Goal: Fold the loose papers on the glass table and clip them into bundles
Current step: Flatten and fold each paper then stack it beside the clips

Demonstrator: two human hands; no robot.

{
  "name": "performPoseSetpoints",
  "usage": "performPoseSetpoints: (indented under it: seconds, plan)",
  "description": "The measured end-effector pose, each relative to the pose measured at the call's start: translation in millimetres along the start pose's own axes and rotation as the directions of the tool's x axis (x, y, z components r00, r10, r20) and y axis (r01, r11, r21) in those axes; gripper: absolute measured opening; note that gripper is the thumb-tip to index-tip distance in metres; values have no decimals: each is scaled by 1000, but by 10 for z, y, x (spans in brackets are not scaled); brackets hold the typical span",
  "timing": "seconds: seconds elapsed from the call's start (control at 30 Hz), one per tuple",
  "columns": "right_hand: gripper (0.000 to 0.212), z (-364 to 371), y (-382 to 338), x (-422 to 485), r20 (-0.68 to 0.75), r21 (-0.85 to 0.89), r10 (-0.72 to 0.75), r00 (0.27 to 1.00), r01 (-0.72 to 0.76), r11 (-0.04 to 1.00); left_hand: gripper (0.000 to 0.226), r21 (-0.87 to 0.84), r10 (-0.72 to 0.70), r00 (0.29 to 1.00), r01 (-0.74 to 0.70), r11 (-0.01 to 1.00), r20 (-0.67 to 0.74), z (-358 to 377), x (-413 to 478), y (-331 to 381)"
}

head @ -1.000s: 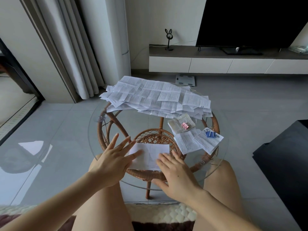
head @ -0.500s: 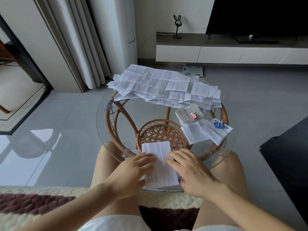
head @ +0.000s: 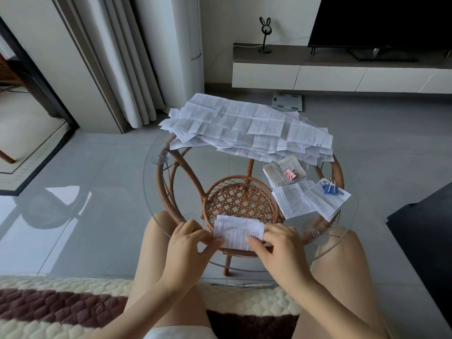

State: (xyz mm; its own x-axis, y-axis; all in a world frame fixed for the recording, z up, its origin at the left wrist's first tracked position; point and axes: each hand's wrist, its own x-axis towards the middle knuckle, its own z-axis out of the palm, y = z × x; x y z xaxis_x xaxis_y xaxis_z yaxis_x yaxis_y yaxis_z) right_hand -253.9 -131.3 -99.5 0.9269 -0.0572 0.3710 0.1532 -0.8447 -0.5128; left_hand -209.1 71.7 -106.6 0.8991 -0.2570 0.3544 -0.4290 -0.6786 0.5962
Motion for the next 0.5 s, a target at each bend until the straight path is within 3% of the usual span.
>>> performPoseSetpoints:
  seconds: [0.17,0.5]
  plan:
    - [38,101,-47,66,-70,-8,142,987,-143,990,24,60,-46,997,49,997,-54,56,49,63]
    - [40,113,-101,81,-49,-73,164,985,-167,983,35,294,-55,997,69,953,-56,160,81,85]
